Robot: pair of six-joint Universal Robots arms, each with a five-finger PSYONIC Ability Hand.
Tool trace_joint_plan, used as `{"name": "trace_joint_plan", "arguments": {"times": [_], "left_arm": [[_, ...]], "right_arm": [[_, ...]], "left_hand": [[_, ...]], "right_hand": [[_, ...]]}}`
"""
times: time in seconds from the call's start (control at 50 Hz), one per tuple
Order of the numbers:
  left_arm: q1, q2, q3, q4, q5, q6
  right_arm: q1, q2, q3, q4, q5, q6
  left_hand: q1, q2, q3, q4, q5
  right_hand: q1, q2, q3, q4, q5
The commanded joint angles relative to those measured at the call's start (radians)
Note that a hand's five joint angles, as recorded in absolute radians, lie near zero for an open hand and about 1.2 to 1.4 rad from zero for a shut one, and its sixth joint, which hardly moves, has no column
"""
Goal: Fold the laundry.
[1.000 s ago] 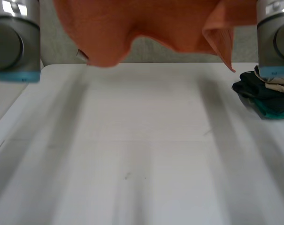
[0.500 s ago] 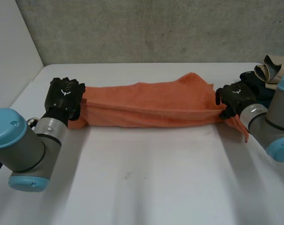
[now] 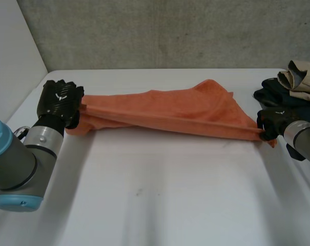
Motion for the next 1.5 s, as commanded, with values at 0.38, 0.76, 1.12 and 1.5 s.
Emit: {"name": "trace_joint_plan", "arguments": {"times": [0.38,0.76,1.12,1.5], "left_arm": [[0.002,0.339,-0.149,-0.808,-0.006,0.281],[-0.009,-0.195,0.756,-0.145,-0.017,0.336],[0.007,-0.198,0.551,-0.071,-0.121,0.181],[-0.01,-0.261,0.106,-0.117,-0.118,0.219]], "right_arm": [[-0.118,-0.466,0.401,0.385,0.005,-0.863],[0.115,-0.156,-0.317,-0.455,0.164,-0.327],[0.161,-0.128,-0.215,-0.649,0.135,-0.29],[0.148,-0.031,0.146,-0.27,0.029,-0.457]], "left_hand": [[0.24,0.195,0.205,0.193,0.237],[0.24,0.195,0.205,0.193,0.237],[0.24,0.195,0.205,0.193,0.237],[0.24,0.195,0.205,0.193,0.237]], "right_hand": [[0.257,0.218,0.218,0.213,0.254],[0.257,0.218,0.218,0.213,0.254],[0.257,0.218,0.218,0.213,0.254],[0.257,0.218,0.218,0.213,0.254]]}}
